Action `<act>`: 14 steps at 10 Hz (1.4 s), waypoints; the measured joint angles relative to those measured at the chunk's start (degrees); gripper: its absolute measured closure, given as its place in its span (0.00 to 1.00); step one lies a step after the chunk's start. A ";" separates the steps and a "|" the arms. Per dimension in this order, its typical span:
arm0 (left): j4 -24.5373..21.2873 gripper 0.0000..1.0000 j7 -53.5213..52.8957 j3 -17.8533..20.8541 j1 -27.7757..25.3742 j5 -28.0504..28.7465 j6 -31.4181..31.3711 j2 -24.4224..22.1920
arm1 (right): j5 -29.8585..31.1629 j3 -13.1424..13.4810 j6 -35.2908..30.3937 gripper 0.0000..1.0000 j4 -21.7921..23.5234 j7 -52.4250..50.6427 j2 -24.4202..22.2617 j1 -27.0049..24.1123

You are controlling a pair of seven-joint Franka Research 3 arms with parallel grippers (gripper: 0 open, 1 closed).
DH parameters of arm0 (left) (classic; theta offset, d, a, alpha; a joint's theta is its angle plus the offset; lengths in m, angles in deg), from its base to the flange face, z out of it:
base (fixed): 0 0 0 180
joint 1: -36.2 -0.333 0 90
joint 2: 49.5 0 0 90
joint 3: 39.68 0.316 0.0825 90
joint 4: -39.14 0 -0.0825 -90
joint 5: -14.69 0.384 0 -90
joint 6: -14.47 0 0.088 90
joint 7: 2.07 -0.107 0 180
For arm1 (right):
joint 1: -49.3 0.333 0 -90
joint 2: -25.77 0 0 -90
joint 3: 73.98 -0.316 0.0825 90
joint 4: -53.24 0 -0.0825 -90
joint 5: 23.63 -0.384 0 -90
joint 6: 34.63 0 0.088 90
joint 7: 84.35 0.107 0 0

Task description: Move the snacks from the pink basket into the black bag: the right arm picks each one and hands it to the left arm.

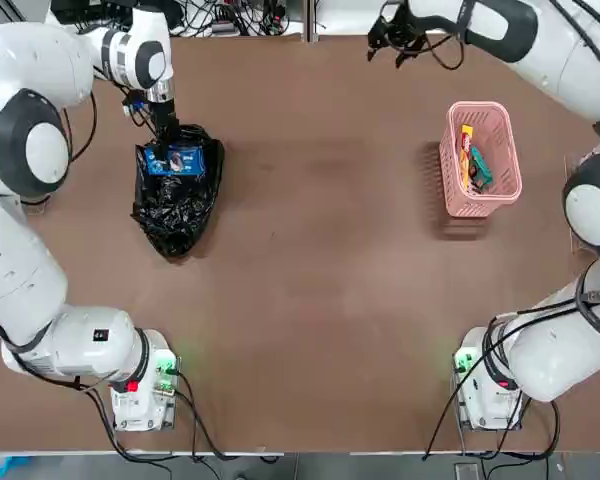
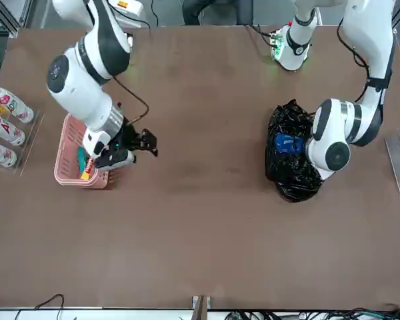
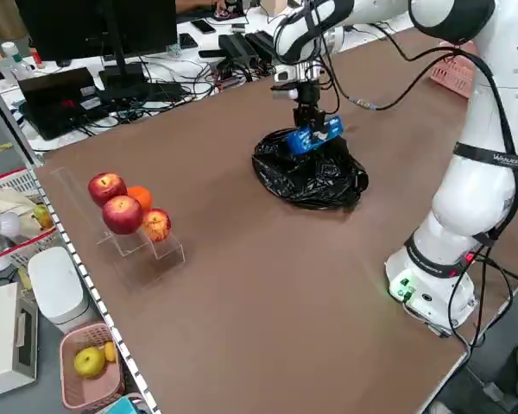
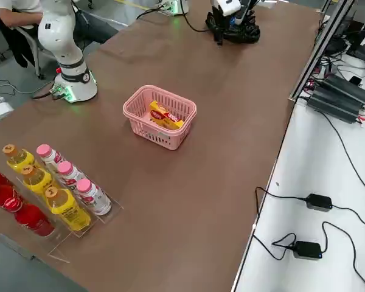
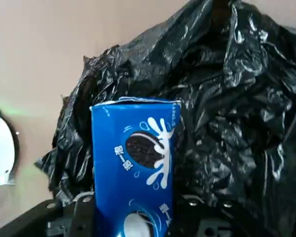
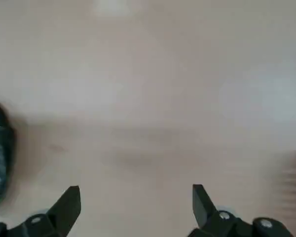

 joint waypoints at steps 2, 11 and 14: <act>-0.07 0.56 3.06 -0.11 0.04 0.78 -4.59 2.28 | 3.26 0.15 -1.95 0.00 1.19 -6.67 -0.65 -4.72; 5.20 0.17 8.11 -0.62 0.30 2.63 -7.19 4.54 | 9.30 0.16 7.08 0.00 19.45 -22.61 -6.83 -20.19; 7.69 0.00 7.26 -1.38 0.25 2.63 -0.36 1.70 | 9.34 0.12 10.06 0.00 28.08 -23.66 -11.36 -23.02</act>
